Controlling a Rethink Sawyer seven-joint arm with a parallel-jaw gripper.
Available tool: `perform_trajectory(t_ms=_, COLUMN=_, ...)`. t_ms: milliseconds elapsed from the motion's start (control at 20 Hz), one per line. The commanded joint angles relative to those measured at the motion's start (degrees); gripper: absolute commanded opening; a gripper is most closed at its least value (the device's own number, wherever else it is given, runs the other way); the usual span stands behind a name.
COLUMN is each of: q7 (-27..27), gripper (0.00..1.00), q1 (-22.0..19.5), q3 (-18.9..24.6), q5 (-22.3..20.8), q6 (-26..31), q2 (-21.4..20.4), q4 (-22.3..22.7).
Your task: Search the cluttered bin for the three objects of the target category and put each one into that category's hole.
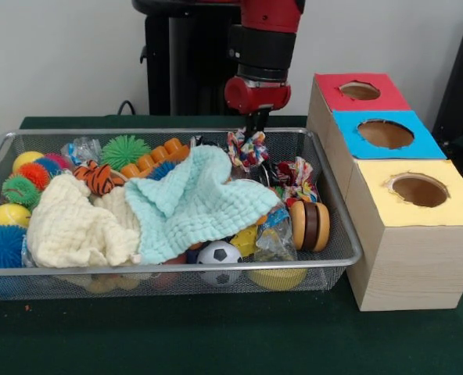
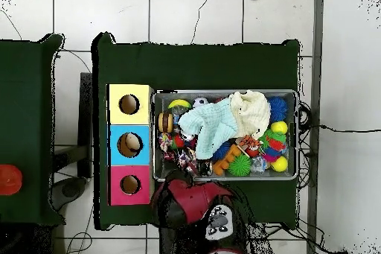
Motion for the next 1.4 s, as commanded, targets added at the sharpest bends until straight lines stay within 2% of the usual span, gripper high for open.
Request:
perform_trajectory(t_ms=50, q7=0.0, gripper=0.0, q1=-0.9, q3=8.6, q5=11.5, q6=40.7, q2=-17.2, q4=1.6)
perform_trajectory(t_ms=150, q7=1.2, gripper=0.0, q1=0.4, q3=9.2, q5=14.7, q6=49.7, q2=-20.1, q4=-0.3)
perform_trajectory(t_ms=250, q7=2.5, gripper=0.0, q1=0.8, q3=10.3, q5=16.7, q6=53.9, q2=-21.7, q4=-1.2)
perform_trajectory(t_ms=300, q7=3.3, gripper=0.0, q1=1.0, q3=10.7, q5=17.6, q6=54.1, q2=-22.4, q4=-1.2)
perform_trajectory(t_ms=400, q7=5.4, gripper=0.0, q1=1.4, q3=11.0, q5=19.3, q6=52.2, q2=-23.8, q4=-0.7)
perform_trajectory(t_ms=650, q7=11.8, gripper=0.0, q1=2.6, q3=11.8, q5=25.6, q6=37.7, q2=-26.4, q4=1.5)
perform_trajectory(t_ms=800, q7=15.2, gripper=0.0, q1=4.3, q3=10.9, q5=27.9, q6=32.9, q2=-27.0, q4=1.2)
perform_trajectory(t_ms=950, q7=18.0, gripper=0.0, q1=6.8, q3=8.5, q5=29.0, q6=30.4, q2=-26.4, q4=-0.5)
perform_trajectory(t_ms=1250, q7=17.2, gripper=0.0, q1=8.9, q3=5.3, q5=31.7, q6=29.4, q2=-23.8, q4=-3.6)
perform_trajectory(t_ms=1400, q7=16.8, gripper=0.0, q1=9.0, q3=4.5, q5=32.2, q6=25.6, q2=-19.9, q4=-5.1)
